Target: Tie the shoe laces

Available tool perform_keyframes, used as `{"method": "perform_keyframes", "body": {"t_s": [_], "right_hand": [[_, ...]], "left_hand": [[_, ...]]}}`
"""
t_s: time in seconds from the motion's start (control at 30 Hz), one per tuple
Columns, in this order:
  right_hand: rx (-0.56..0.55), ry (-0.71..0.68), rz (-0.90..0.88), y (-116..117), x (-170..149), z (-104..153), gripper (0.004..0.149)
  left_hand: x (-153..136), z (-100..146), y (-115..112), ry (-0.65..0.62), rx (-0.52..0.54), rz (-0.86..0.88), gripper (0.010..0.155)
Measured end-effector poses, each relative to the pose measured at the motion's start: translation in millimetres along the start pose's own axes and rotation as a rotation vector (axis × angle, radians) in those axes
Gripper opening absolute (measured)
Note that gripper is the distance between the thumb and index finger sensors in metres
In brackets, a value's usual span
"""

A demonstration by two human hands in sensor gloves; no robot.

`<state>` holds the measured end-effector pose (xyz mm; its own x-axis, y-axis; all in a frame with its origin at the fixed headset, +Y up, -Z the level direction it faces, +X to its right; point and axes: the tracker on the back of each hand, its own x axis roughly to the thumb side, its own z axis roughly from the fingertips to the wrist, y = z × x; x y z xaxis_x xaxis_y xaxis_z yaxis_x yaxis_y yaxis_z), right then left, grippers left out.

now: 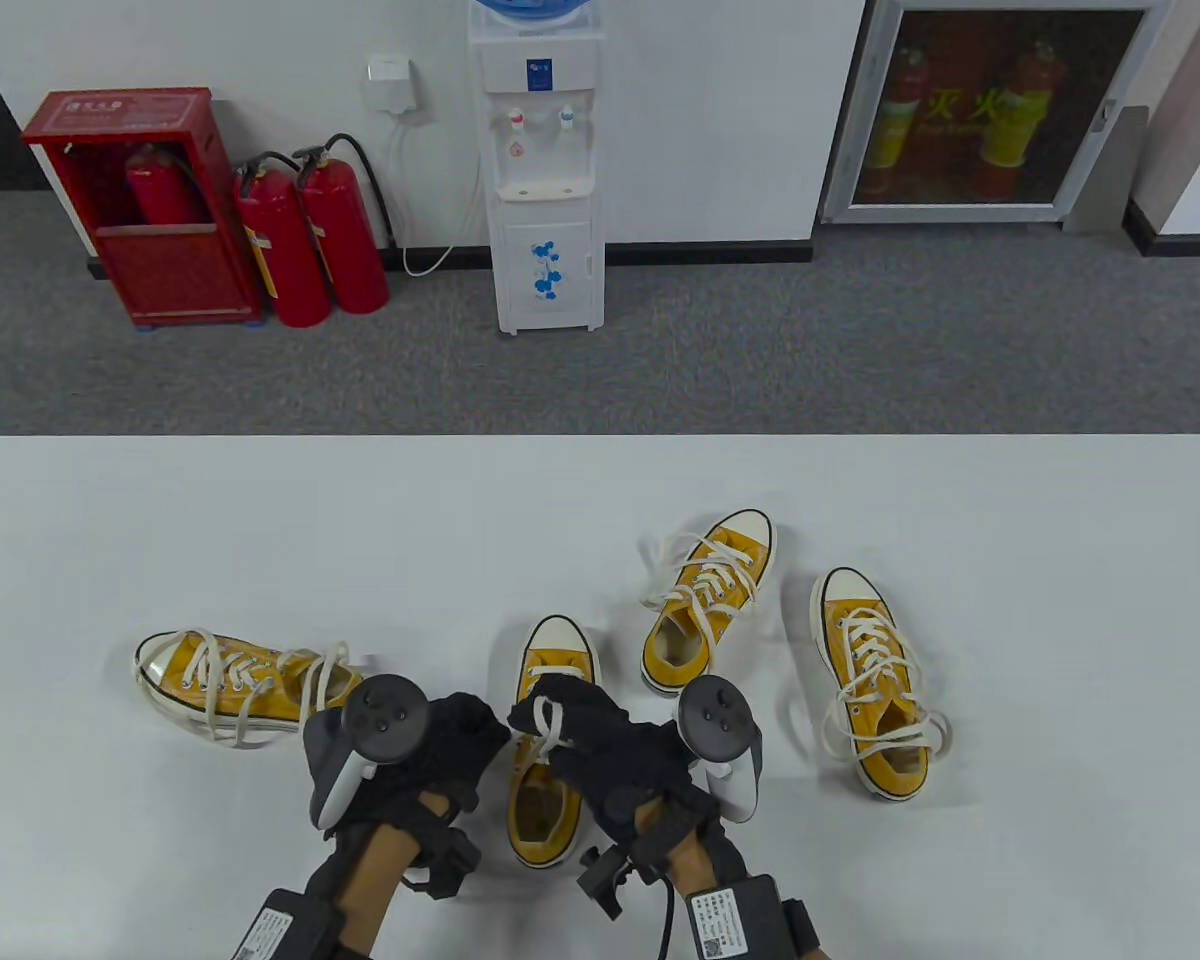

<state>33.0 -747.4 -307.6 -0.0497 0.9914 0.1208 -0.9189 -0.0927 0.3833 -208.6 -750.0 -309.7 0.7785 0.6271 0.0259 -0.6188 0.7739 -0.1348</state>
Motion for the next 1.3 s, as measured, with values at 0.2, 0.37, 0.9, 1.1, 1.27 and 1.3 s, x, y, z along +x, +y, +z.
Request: {"method": "perform_keyframes", "body": {"t_s": [0.2,0.37,0.9,1.1,1.27,1.3], "right_hand": [[-0.012,-0.025,0.092,5,2,2,0.049],[-0.126,-0.062,0.232,7,9,6,0.041],[-0.250,-0.025,0.316,-8,11,14,0.037],[-0.258,0.009,0.312,-16,9,14,0.042],[-0.198,0.037,0.229,-18,5,11,0.046],[-0.175,0.045,0.199,-17,4,10,0.048]], "left_hand": [[-6,4,-3,-0.020,-0.012,-0.043,0.039],[-5,6,-8,-0.040,-0.038,-0.068,0.039],[-9,6,-5,-0.027,-0.020,-0.087,0.042],[-13,6,-3,-0.012,-0.011,-0.083,0.051],[-16,6,-1,0.000,-0.001,-0.071,0.060],[-16,7,-1,0.001,0.006,-0.066,0.061]]}}
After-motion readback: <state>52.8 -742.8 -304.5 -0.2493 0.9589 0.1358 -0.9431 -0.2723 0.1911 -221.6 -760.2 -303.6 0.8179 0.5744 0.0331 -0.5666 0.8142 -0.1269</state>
